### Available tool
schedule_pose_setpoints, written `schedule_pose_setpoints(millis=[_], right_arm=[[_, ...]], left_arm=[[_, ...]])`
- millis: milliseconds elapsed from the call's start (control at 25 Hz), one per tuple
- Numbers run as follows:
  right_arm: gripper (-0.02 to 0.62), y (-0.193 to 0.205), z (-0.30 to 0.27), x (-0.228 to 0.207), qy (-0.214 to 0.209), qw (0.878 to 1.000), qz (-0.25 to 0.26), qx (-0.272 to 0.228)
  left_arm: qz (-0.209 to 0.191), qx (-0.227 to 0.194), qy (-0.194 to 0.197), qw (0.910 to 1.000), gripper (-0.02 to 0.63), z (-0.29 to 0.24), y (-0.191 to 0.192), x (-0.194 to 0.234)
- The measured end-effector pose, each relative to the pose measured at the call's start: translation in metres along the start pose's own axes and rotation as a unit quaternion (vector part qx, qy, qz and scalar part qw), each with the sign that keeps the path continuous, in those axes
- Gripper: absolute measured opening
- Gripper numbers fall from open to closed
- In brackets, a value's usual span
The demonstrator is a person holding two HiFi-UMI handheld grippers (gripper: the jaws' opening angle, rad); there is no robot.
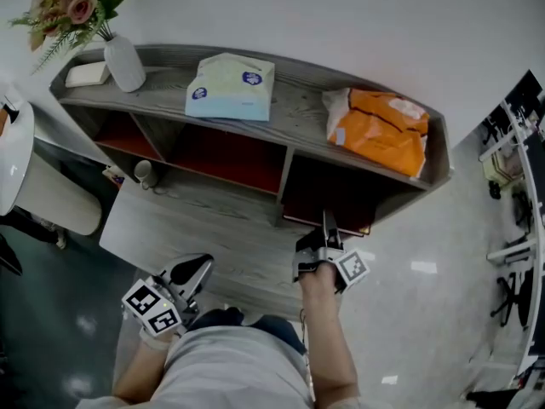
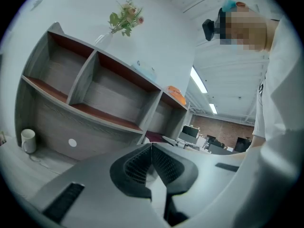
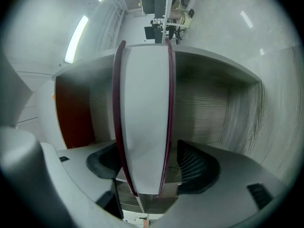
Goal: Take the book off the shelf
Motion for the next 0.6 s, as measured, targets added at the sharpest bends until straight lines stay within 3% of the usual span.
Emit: schedule_pose_setpoints(millis=[80, 320, 600], right_arm=[[0.331, 0.001, 0.001, -0.001, 0.003, 1.000, -0.007, 0.005], [0.229, 0.007, 0.008, 0.005, -0.006, 1.000, -0.005, 0.011], [0.229, 0.021, 0.024, 0.003, -0.006, 1.000, -0.003, 0.028]], left_arm=[[0.000, 0.002, -0.003, 1.0000, 0.016, 0.000, 0.002, -0.002], [0.002, 0.001, 0.000, 1.0000, 0.015, -0.002, 0.006, -0.010], [-0.006, 0.004, 0.021, 0.9998, 0.015, -0.007, 0.007, -0.021]])
Point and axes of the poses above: the fingertips, and each gripper's own axes: z backward along the fingers, x to its left, y out of its underside, the point moved 2 cm from there along z, backward along the fingers, and after that the axes turned 14 degrees about x, right-handed, at the moved point
